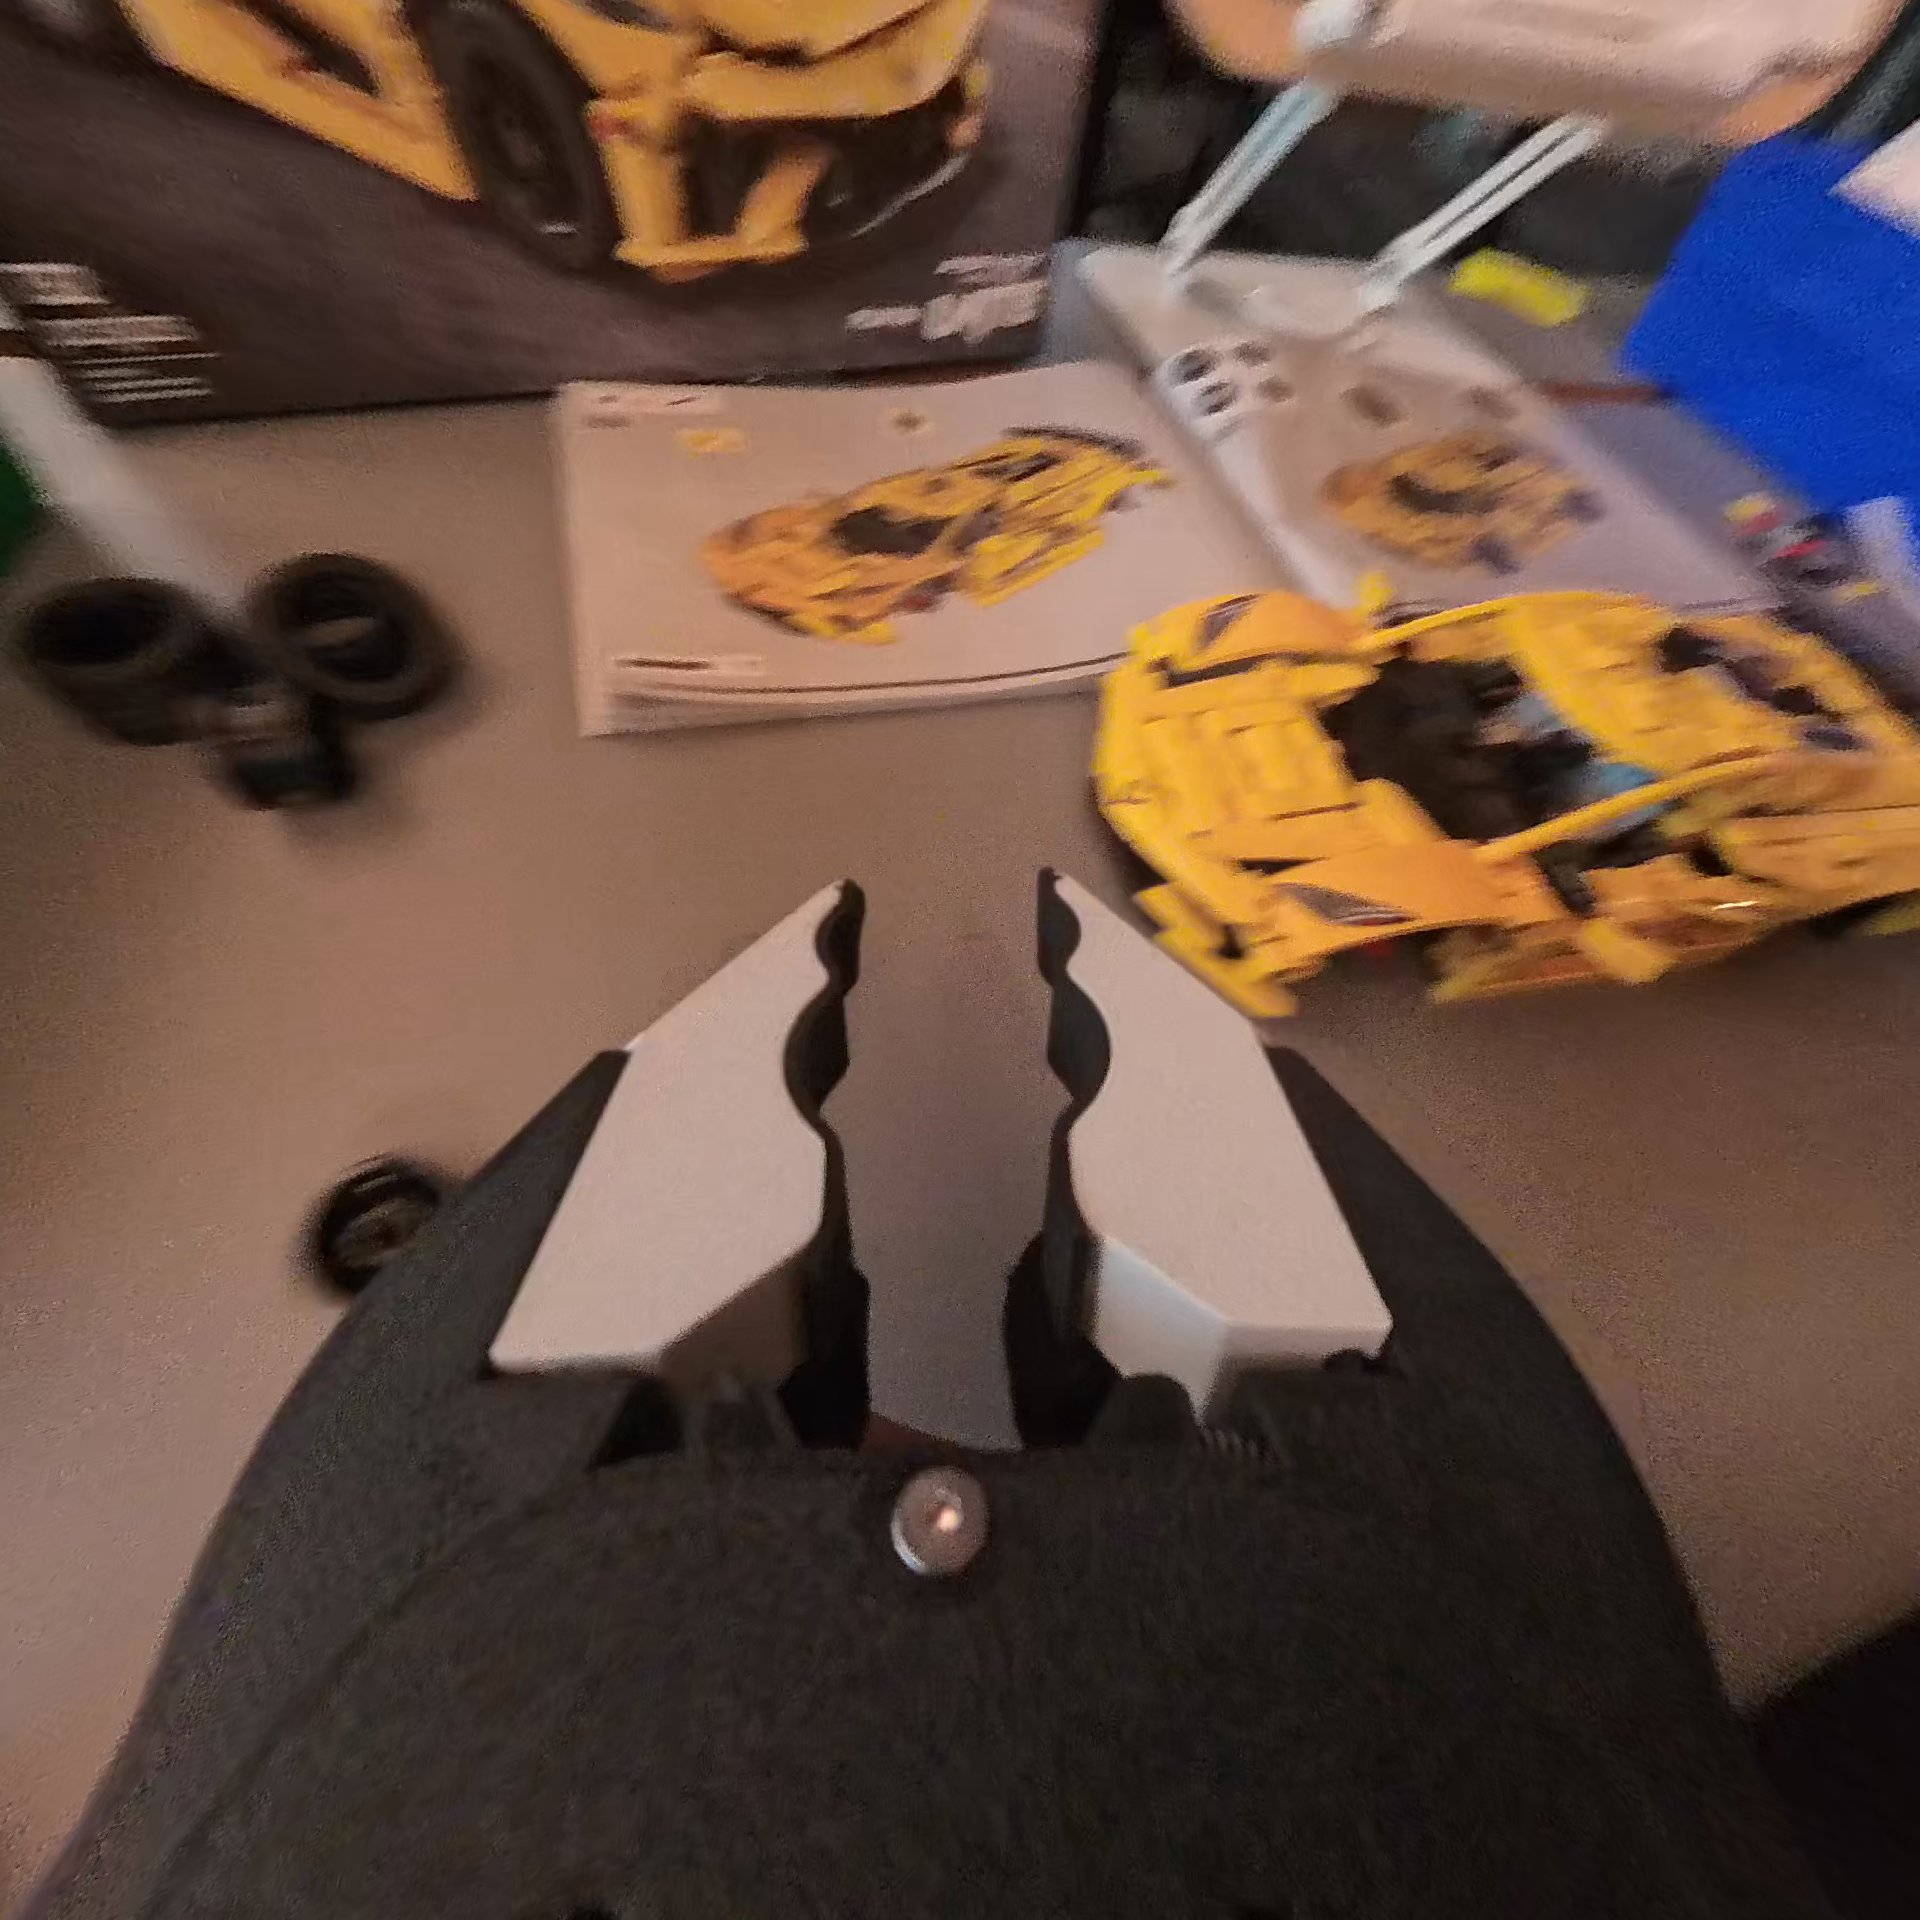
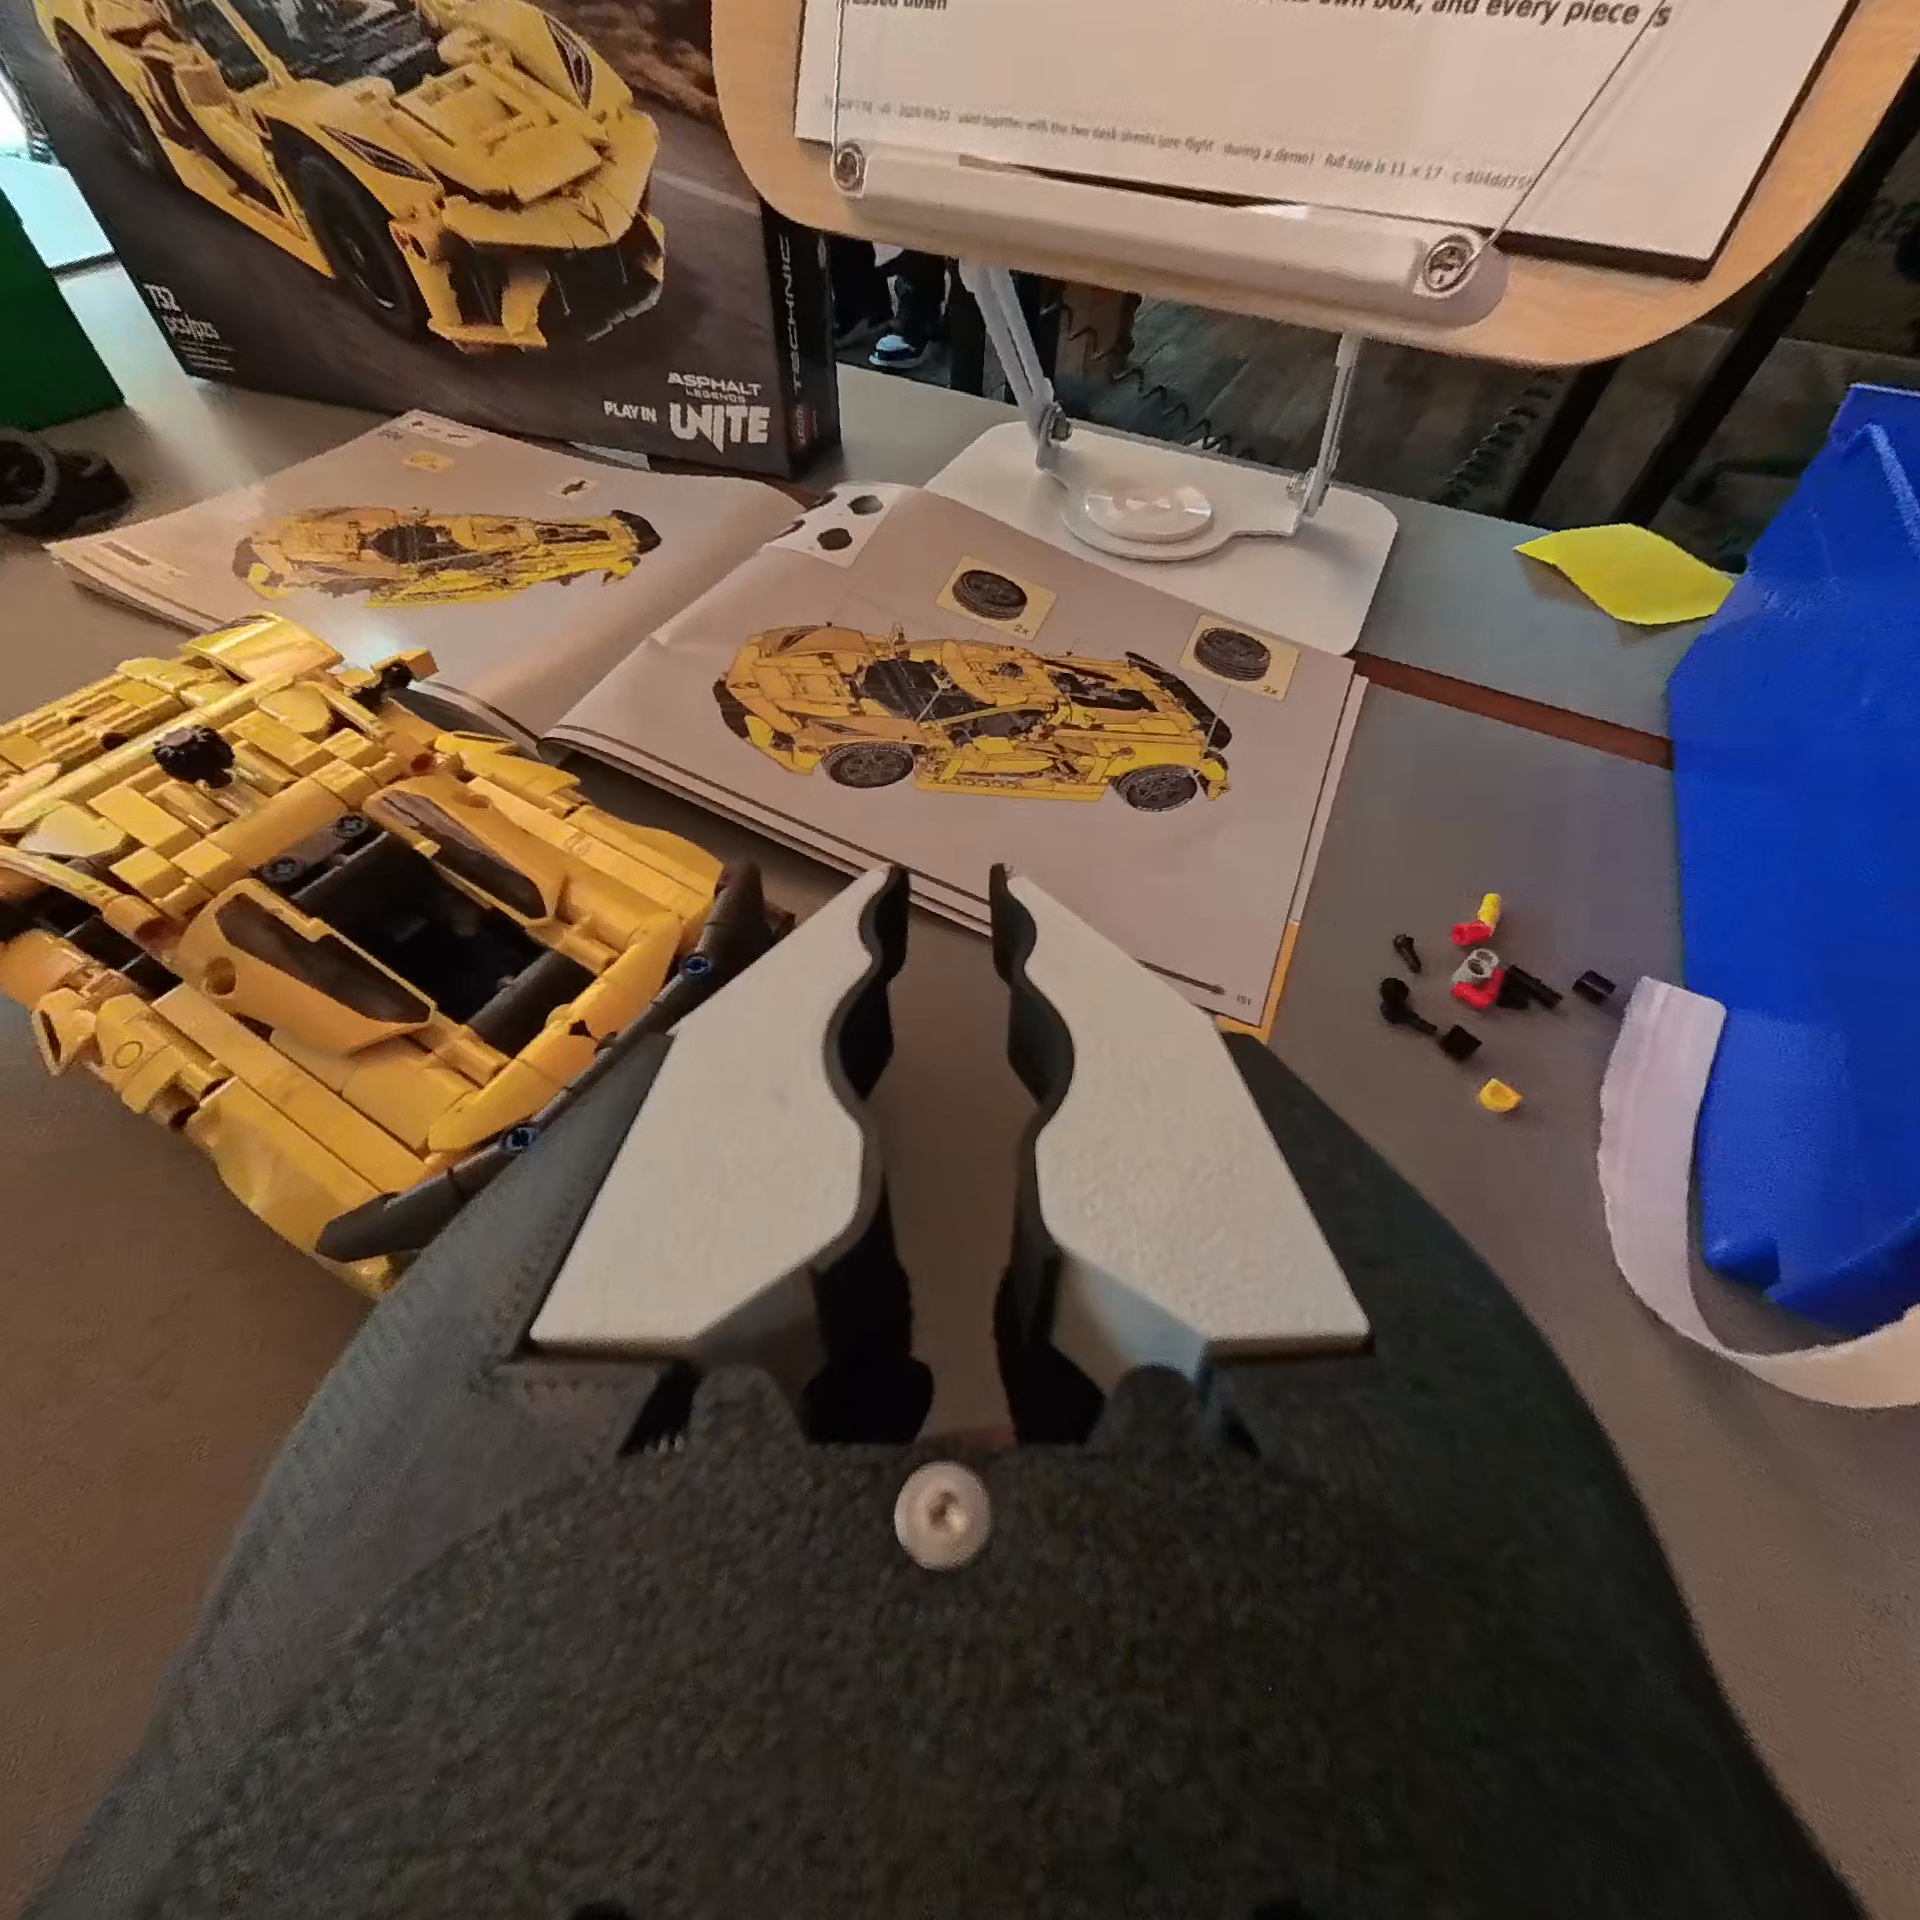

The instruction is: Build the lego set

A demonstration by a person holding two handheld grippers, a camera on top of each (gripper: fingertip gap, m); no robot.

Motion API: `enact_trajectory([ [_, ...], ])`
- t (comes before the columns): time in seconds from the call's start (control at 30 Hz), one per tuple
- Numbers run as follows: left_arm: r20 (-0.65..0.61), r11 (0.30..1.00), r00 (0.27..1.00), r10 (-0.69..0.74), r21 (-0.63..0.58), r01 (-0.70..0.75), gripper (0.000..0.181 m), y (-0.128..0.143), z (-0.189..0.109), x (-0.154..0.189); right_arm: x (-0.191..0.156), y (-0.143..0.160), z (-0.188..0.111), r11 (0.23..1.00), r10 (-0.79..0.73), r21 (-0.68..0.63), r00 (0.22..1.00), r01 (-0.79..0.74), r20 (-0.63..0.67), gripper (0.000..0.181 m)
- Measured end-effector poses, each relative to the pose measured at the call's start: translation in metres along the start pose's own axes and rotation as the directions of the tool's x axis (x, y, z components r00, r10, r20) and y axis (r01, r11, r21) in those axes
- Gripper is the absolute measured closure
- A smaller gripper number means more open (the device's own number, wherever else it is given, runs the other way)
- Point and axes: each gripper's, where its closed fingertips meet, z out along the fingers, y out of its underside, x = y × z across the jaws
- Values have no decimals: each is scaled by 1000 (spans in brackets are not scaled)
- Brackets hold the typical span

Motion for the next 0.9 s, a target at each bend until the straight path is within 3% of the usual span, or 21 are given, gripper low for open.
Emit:
enact_trajectory([
  [0.1,110,996,994,7,-92,3,146,-6,-17,-49,-1,-3,-1,1000,5,7,1000,-6,10,167],
  [0.17,100,986,995,0,-165,16,146,-15,-15,-69,-1,-4,-2,1000,10,10,1000,-10,14,166],
  [0.27,101,973,995,10,-231,14,145,-35,12,-100,0,-6,-4,1000,24,19,1000,-24,18,166],
  [0.4,107,934,979,175,-331,-131,135,-55,65,-137,1,-7,-6,999,46,26,999,-47,29,166],
  [0.57,107,835,961,254,-526,-162,122,-29,104,-151,2,-9,-8,998,48,31,998,-49,32,166],
  [0.7,186,783,873,450,-553,-286,123,-22,103,-162,0,-9,-9,999,44,28,998,-45,41,166],
  [0.9,216,753,811,543,-554,-356,136,-23,105,-168,-2,-8,-8,999,34,22,998,-35,47,166],
])
